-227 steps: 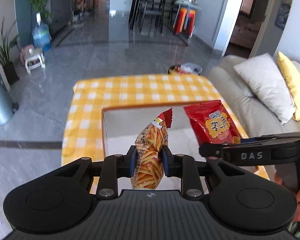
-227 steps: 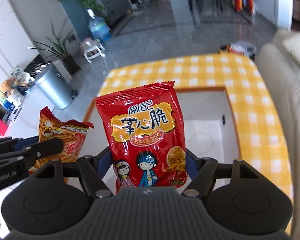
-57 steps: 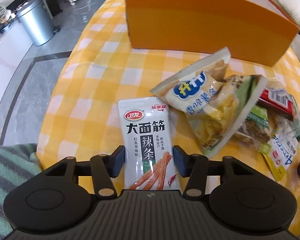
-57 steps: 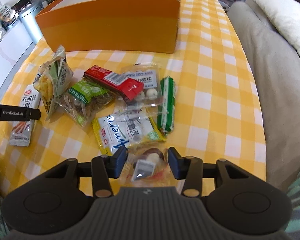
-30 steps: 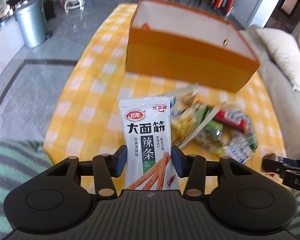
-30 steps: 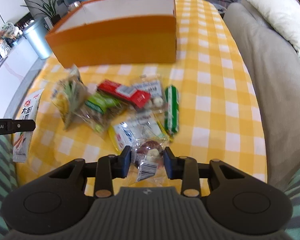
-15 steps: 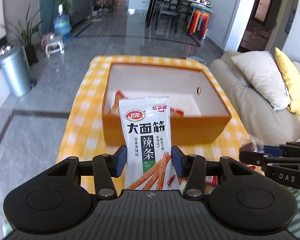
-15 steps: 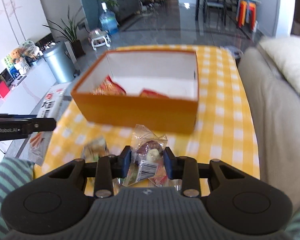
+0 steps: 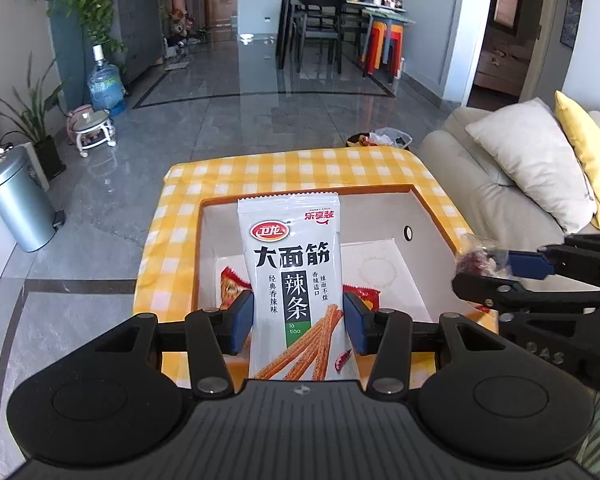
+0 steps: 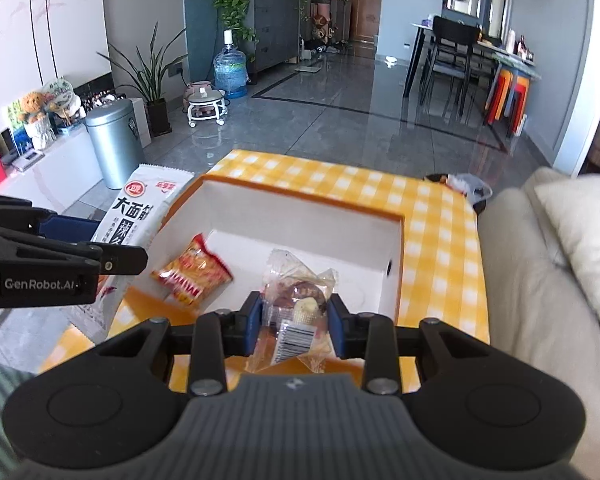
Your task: Organize snacks
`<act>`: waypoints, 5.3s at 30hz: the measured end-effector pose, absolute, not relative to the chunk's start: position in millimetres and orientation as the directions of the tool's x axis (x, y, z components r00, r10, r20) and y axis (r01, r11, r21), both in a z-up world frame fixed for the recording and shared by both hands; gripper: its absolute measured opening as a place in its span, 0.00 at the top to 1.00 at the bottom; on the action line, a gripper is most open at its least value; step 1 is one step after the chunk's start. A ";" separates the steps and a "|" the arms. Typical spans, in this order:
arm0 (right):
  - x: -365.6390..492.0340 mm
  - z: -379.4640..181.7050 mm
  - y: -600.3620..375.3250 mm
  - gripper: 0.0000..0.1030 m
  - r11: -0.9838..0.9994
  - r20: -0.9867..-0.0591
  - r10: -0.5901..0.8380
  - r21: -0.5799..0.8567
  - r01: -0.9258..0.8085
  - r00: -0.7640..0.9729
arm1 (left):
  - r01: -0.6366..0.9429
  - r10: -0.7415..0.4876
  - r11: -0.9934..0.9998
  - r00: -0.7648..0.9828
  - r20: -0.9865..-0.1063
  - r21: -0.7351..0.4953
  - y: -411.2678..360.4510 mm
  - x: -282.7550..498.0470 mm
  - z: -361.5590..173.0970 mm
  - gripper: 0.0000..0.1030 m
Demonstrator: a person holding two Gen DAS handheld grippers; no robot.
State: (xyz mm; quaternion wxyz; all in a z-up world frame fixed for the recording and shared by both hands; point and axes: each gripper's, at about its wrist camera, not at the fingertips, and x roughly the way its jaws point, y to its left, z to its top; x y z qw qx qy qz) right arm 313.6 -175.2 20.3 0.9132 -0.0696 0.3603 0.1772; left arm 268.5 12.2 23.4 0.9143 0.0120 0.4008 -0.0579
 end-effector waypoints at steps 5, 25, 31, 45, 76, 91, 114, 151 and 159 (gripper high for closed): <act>350.5 5.9 -157.8 0.69 0.915 -0.713 0.252 -0.045 -0.401 0.655 | 0.144 -0.123 0.988 0.583 -0.803 -0.046 12.8 307.9 6.2 0.48; 431.2 -82.8 -130.9 0.69 0.887 -0.887 0.155 -0.069 -0.457 0.434 | 0.151 -0.022 0.988 0.378 -0.926 0.038 9.9 375.6 -67.8 0.48; 441.5 -101.3 -131.2 0.68 0.903 -0.925 0.146 -0.020 -0.429 0.350 | 0.162 -0.005 0.985 0.341 -0.940 0.054 9.8 378.9 -80.5 0.48; 447.6 -99.9 -133.8 0.60 0.926 -0.950 0.132 0.016 -0.377 0.283 | 0.167 0.022 0.982 0.369 -0.929 0.089 10.0 372.6 -70.6 0.40; 246.8 9.7 -185.8 0.20 0.973 -0.658 0.214 0.083 -0.213 0.722 | 0.119 -0.041 0.988 0.813 -0.580 0.097 11.5 188.0 22.3 0.34; 153.7 -26.4 -206.6 0.20 0.988 -0.692 0.143 0.057 -0.144 0.708 | 0.140 -0.063 0.989 0.722 -0.689 0.056 7.5 120.9 -18.2 0.34; 144.5 -101.7 -224.2 0.26 0.992 -0.805 0.112 0.052 -0.119 0.582 | 0.135 -0.132 0.989 0.546 -0.827 -0.068 -4.9 110.6 -83.0 0.34; 221.9 -131.8 -159.6 0.57 0.955 -0.838 0.294 0.243 -0.168 0.459 | -0.103 -0.192 0.951 0.542 -0.818 -0.291 42.4 178.6 -117.3 0.23; 227.6 -145.4 -160.7 0.57 0.944 -0.850 0.331 0.296 -0.146 0.411 | -0.120 -0.271 0.922 0.484 -0.832 -0.369 41.0 189.4 -136.8 0.29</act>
